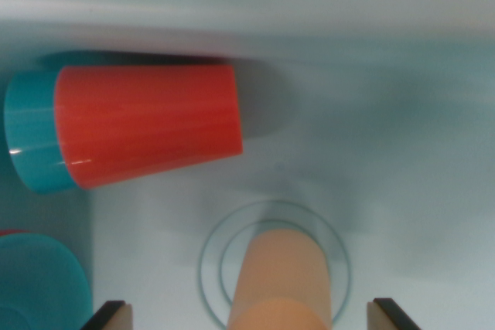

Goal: Pick detergent from the sink

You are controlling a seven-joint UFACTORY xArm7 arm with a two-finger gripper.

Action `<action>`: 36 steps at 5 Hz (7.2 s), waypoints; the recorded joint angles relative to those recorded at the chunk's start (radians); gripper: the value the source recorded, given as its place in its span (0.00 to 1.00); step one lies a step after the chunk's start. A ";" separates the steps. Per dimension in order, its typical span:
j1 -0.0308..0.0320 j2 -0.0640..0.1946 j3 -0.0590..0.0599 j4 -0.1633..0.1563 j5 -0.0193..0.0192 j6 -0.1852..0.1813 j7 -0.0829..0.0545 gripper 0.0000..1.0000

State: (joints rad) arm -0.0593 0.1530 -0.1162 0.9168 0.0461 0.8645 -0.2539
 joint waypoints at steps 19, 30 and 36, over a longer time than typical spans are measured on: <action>0.0013 -0.030 -0.001 0.110 -0.0053 0.140 0.006 1.00; 0.0033 -0.075 -0.003 0.280 -0.0135 0.354 0.015 1.00; 0.0046 -0.105 -0.004 0.390 -0.0189 0.494 0.020 1.00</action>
State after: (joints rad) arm -0.0547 0.0479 -0.1202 1.3072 0.0272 1.3589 -0.2337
